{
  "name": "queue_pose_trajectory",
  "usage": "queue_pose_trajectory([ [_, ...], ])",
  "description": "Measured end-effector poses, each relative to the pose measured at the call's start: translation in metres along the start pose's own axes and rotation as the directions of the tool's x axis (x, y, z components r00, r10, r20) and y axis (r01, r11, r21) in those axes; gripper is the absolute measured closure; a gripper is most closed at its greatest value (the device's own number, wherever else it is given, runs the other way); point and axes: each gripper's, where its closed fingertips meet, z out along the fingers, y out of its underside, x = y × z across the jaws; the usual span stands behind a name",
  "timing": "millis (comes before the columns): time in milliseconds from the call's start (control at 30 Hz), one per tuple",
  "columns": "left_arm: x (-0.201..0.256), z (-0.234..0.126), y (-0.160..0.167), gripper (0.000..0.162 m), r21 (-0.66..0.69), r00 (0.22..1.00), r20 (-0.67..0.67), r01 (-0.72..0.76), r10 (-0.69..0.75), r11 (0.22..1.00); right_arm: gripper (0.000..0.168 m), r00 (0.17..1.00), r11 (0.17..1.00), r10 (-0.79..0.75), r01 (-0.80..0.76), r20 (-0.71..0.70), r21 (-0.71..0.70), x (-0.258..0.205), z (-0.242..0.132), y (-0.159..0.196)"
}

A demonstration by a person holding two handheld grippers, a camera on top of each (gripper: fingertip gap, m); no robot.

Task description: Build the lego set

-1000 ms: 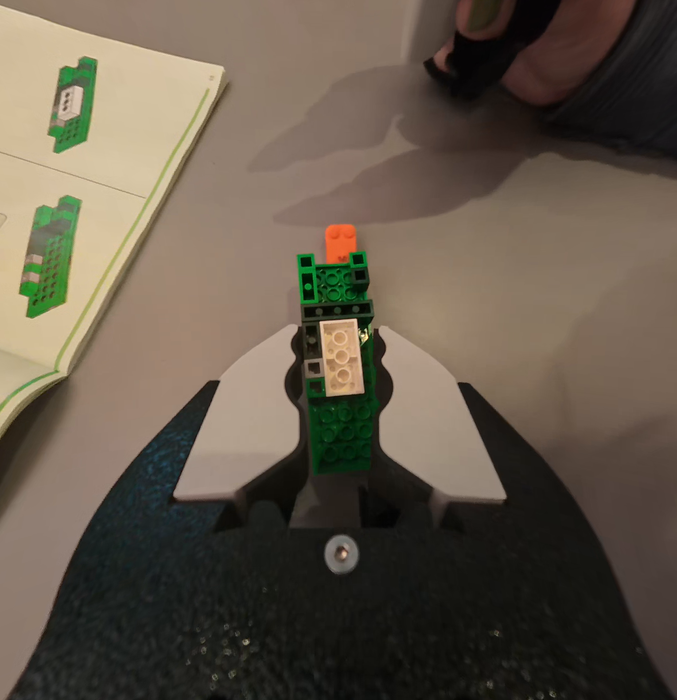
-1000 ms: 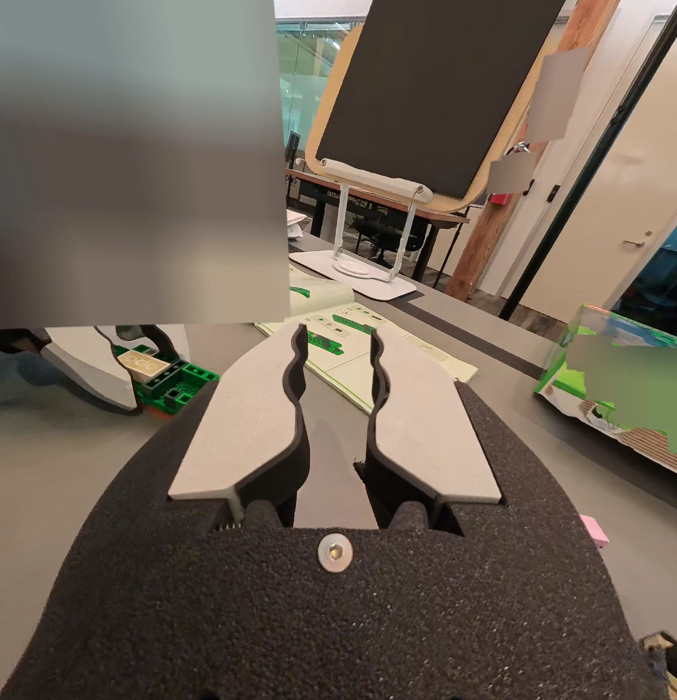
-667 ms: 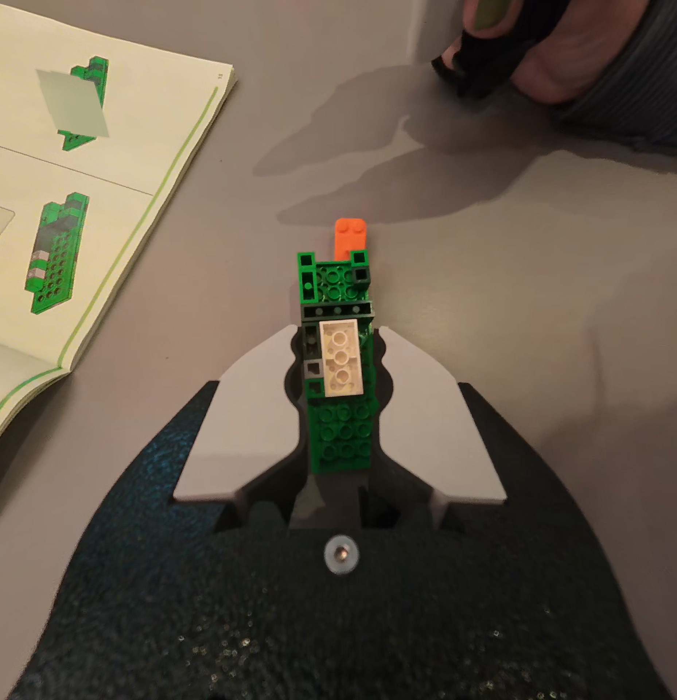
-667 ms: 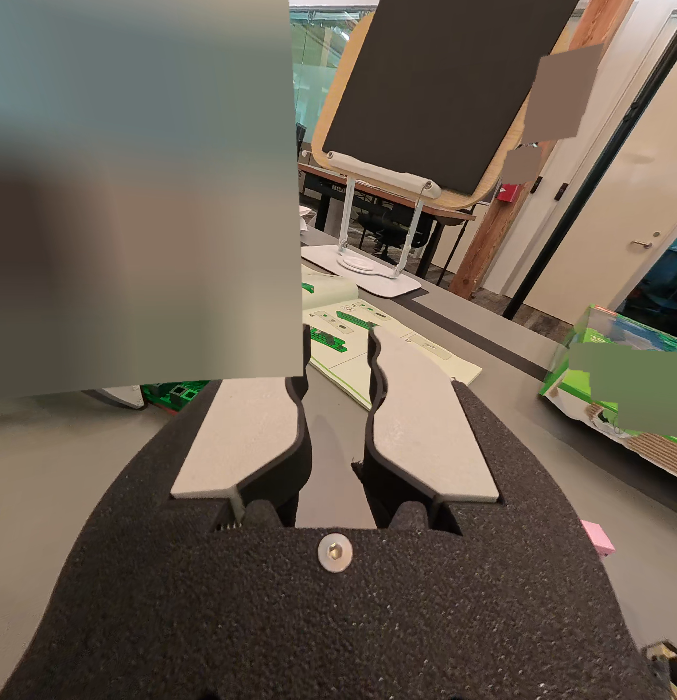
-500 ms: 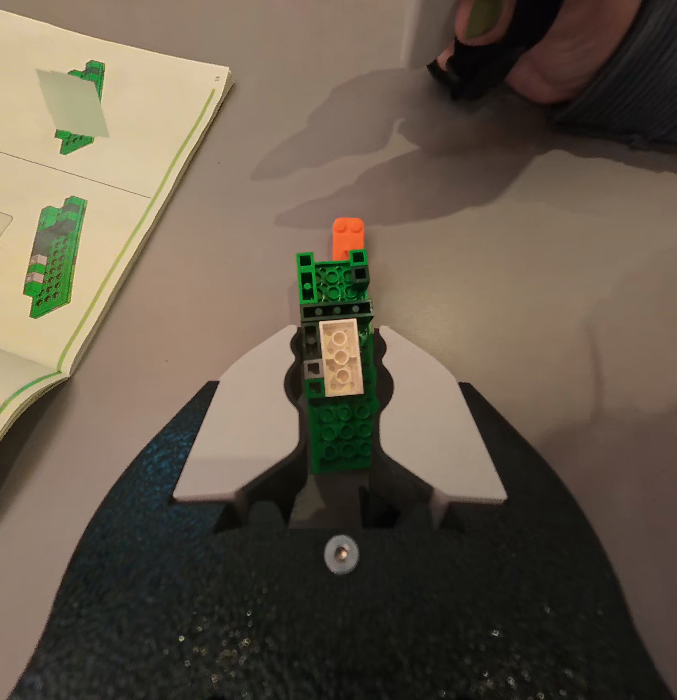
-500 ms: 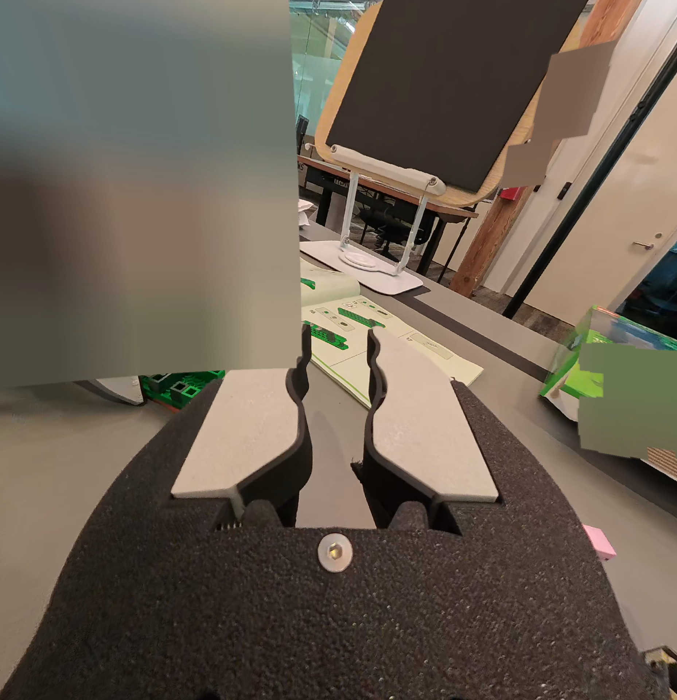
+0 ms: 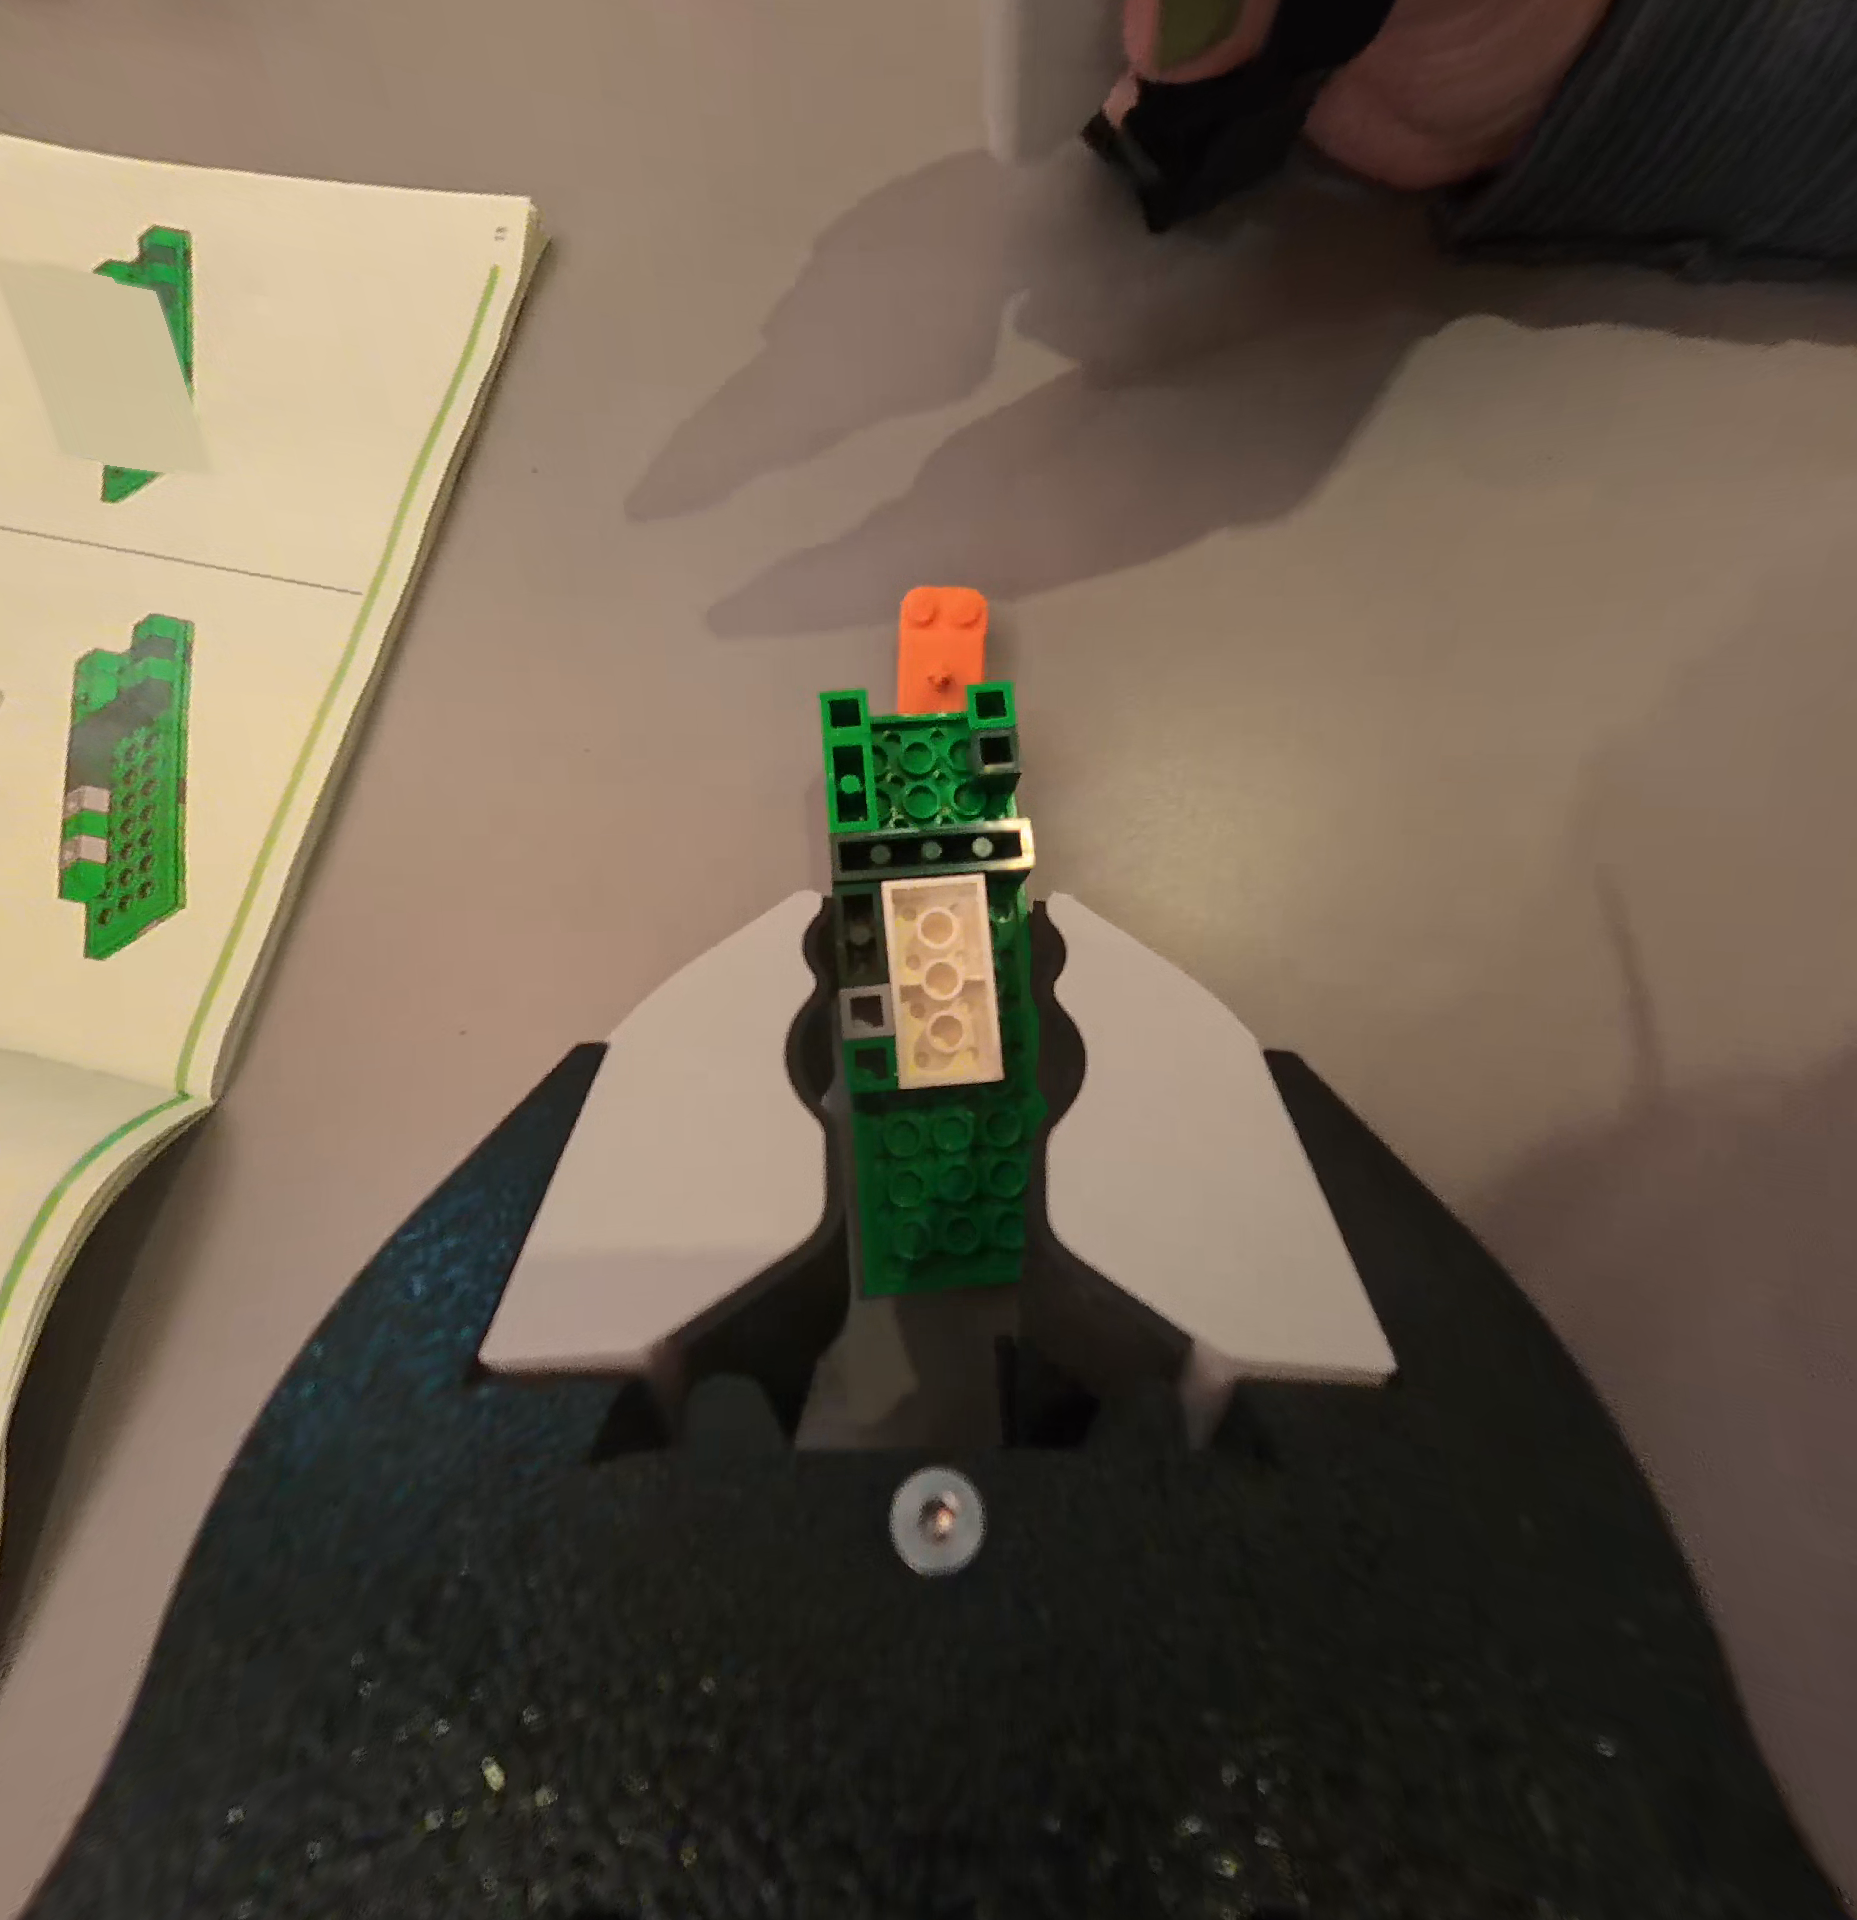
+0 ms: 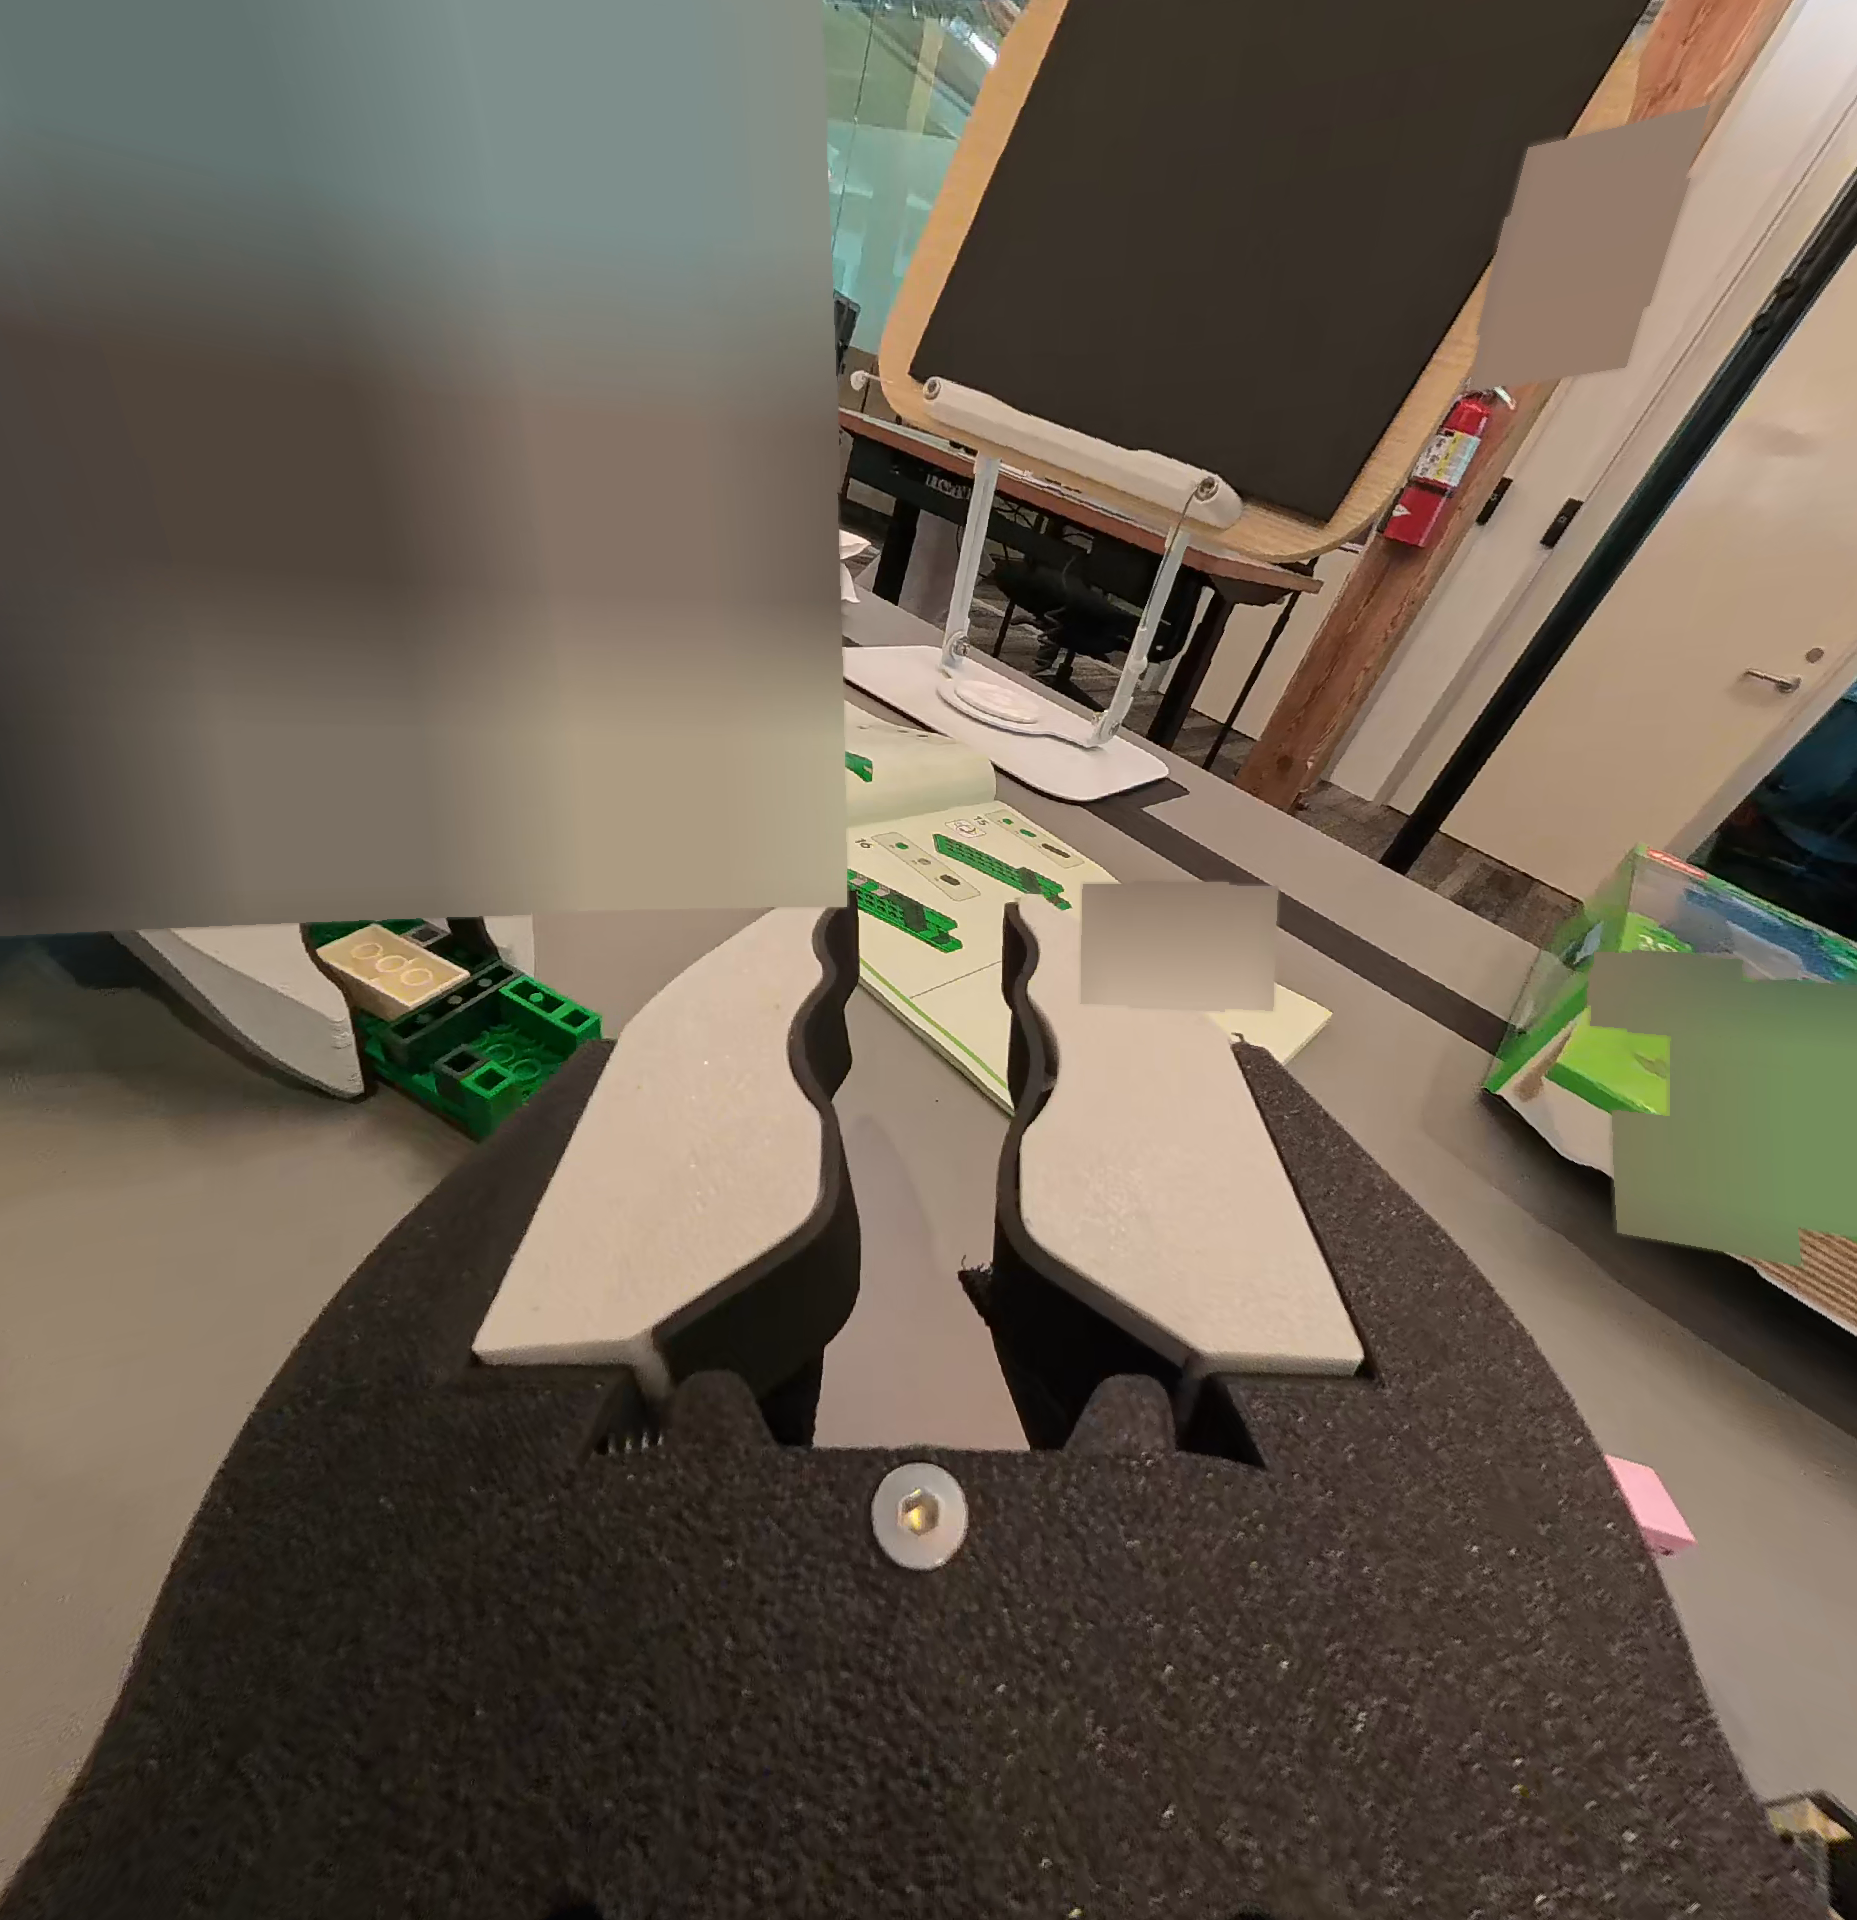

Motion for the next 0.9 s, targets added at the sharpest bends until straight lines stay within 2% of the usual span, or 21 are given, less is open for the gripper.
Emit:
queue_pose_trajectory([
  [500, -0.005, -0.003, -0.002, 0.127, -0.010, 0.993, -0.072, -0.093, 0.092, 0.996, 0.143, 1.000, 1.000, -0.015, 0.015, 0.024, -0.009, -0.004, 0.001, 0.001],
  [533, -0.005, -0.003, -0.003, 0.127, -0.007, 0.992, -0.083, -0.100, 0.099, 0.995, 0.143, 0.998, 1.000, -0.019, 0.019, 0.065, -0.010, -0.010, 0.001, 0.001],
  [600, -0.005, -0.003, -0.005, 0.127, 0.003, 0.989, -0.104, -0.102, 0.102, 0.995, 0.143, 0.968, 0.999, -0.001, 0.011, 0.250, -0.041, -0.033, -0.003, 0.004],
  [733, -0.006, -0.008, -0.005, 0.127, 0.032, 0.978, -0.168, -0.116, 0.120, 0.993, 0.135, 0.858, 0.975, 0.114, 0.000, 0.500, -0.222, -0.068, -0.011, 0.021],
  [900, -0.014, -0.015, -0.008, 0.127, 0.067, 0.971, -0.204, -0.110, 0.122, 0.992, 0.123, 0.800, 0.897, 0.155, 0.132, 0.580, -0.422, -0.085, -0.008, 0.052],
])
